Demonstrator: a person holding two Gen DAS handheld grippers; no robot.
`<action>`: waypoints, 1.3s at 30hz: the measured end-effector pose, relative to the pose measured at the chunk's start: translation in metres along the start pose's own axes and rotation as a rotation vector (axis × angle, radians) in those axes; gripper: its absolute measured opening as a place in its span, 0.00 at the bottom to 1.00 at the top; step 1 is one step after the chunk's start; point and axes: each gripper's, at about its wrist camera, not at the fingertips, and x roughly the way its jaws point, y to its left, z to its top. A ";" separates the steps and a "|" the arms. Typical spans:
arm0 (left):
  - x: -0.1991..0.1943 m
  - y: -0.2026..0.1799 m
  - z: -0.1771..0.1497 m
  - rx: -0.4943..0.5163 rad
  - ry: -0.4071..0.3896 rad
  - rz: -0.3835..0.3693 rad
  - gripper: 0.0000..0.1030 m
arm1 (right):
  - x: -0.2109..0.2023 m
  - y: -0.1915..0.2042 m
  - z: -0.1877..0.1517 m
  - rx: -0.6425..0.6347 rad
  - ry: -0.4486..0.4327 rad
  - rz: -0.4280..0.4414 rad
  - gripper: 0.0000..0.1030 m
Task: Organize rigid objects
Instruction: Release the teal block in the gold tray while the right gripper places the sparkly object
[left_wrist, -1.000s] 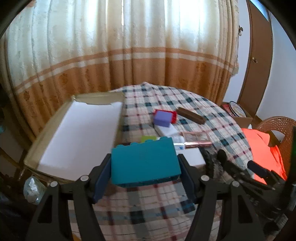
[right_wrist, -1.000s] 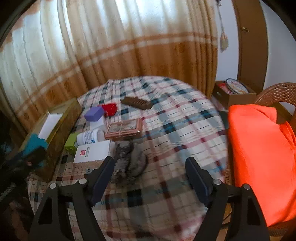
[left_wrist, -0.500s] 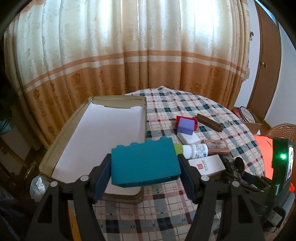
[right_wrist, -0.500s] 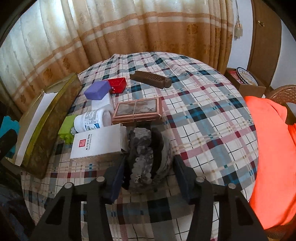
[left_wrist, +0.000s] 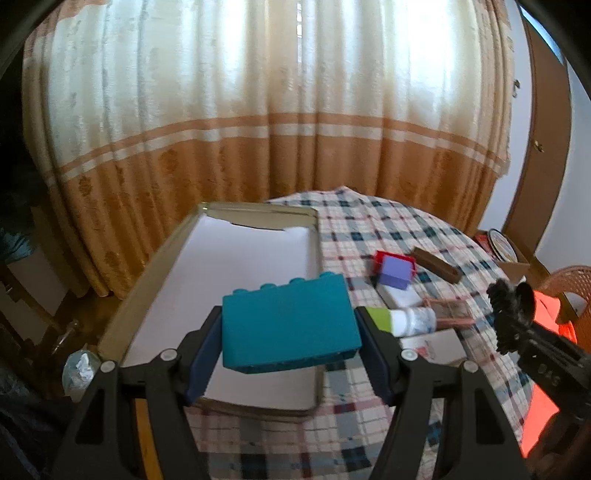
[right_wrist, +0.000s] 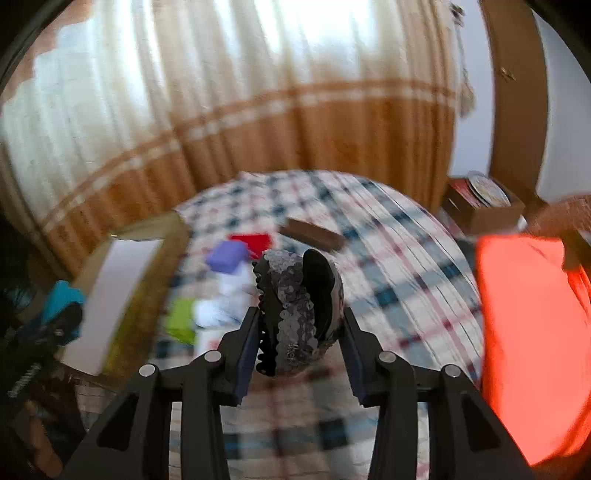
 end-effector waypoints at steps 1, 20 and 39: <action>0.000 0.004 0.001 -0.008 -0.001 0.009 0.67 | 0.000 0.008 0.003 -0.013 -0.007 0.015 0.43; 0.030 0.087 -0.003 -0.074 0.062 0.237 0.67 | 0.035 0.166 -0.006 -0.273 0.003 0.232 0.44; 0.051 0.092 -0.002 -0.047 0.109 0.270 0.67 | 0.065 0.174 -0.018 -0.291 0.120 0.297 0.45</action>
